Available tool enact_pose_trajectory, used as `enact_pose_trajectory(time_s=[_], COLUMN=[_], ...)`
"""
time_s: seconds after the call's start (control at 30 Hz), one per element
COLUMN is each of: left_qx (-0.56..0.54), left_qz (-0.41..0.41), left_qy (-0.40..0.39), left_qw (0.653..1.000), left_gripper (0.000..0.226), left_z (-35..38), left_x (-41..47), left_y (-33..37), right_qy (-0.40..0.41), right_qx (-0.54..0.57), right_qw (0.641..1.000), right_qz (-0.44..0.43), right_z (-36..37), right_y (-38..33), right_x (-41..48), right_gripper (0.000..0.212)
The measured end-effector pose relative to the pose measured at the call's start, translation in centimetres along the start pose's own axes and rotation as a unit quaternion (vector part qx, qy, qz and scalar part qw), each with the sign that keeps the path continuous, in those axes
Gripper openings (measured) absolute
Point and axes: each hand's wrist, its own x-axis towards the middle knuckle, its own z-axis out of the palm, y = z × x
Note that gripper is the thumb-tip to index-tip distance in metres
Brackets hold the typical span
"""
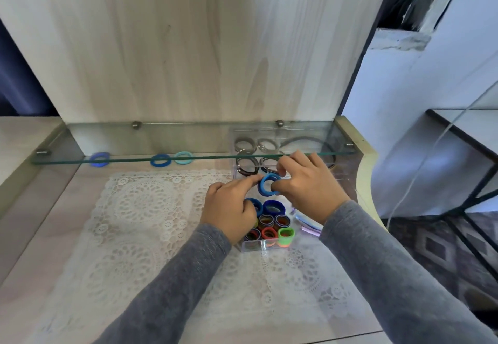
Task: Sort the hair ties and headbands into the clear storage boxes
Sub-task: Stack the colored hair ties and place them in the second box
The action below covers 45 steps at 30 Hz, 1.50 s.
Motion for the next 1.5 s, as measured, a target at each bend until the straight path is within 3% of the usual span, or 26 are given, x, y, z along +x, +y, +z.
enact_pose_trajectory(time_s=[0.37, 0.6, 0.93, 1.5], left_qx=[0.035, 0.034, 0.033, 0.010], left_qz=[0.049, 0.116, 0.180, 0.183], left_qy=[0.059, 0.086, 0.061, 0.033], left_qw=[0.996, 0.989, 0.981, 0.982], left_gripper=[0.056, 0.046, 0.030, 0.028], left_z=[1.1, 0.9, 0.8, 0.7], left_x=[-0.2, -0.8, -0.8, -0.8], left_y=[-3.1, -4.4, -4.8, -5.0], right_qy=[-0.041, -0.166, -0.238, -0.294], right_qx=[-0.035, -0.042, -0.017, 0.022], right_qw=[0.995, 0.981, 0.971, 0.955], right_qz=[-0.079, -0.089, -0.029, 0.017], right_z=[1.5, 0.9, 0.4, 1.0], right_y=[0.3, -0.2, -0.9, -1.9], right_x=[0.9, 2.2, 3.8, 5.6], right_gripper=[0.026, 0.027, 0.024, 0.027])
